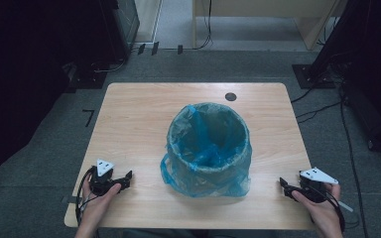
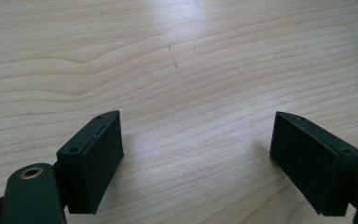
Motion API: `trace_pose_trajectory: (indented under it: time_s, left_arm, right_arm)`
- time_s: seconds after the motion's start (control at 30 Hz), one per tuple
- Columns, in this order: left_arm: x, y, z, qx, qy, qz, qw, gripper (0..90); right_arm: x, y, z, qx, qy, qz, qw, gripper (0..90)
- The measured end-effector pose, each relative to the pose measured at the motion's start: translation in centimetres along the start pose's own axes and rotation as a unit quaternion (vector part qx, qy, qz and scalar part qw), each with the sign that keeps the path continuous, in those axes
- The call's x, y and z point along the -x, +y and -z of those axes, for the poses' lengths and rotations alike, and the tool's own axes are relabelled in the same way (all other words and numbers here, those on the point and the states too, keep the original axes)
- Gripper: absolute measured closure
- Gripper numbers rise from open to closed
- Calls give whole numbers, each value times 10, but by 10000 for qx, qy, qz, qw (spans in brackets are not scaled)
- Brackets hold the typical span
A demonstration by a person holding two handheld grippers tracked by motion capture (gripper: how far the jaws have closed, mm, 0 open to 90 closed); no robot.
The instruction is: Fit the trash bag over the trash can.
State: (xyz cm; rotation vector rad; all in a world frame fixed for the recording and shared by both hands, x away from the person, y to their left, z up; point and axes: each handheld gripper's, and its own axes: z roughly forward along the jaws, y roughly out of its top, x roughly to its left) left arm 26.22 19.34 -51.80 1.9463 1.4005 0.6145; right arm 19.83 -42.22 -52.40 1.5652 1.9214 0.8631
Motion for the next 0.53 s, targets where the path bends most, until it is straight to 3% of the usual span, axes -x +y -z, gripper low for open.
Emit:
trace_pose_trajectory:
  time_s: [0.2, 0.53]
  left_arm:
    - [0, 0, 0, 1, 0, 1, 10000, 163]
    - [0, 1, -1, 0, 9, -2, 10000, 162]
  right_arm:
    - [0, -1, 1, -28, -92, -200, 9998, 197]
    - [0, -1, 1, -49, -127, -259, 9996, 166]
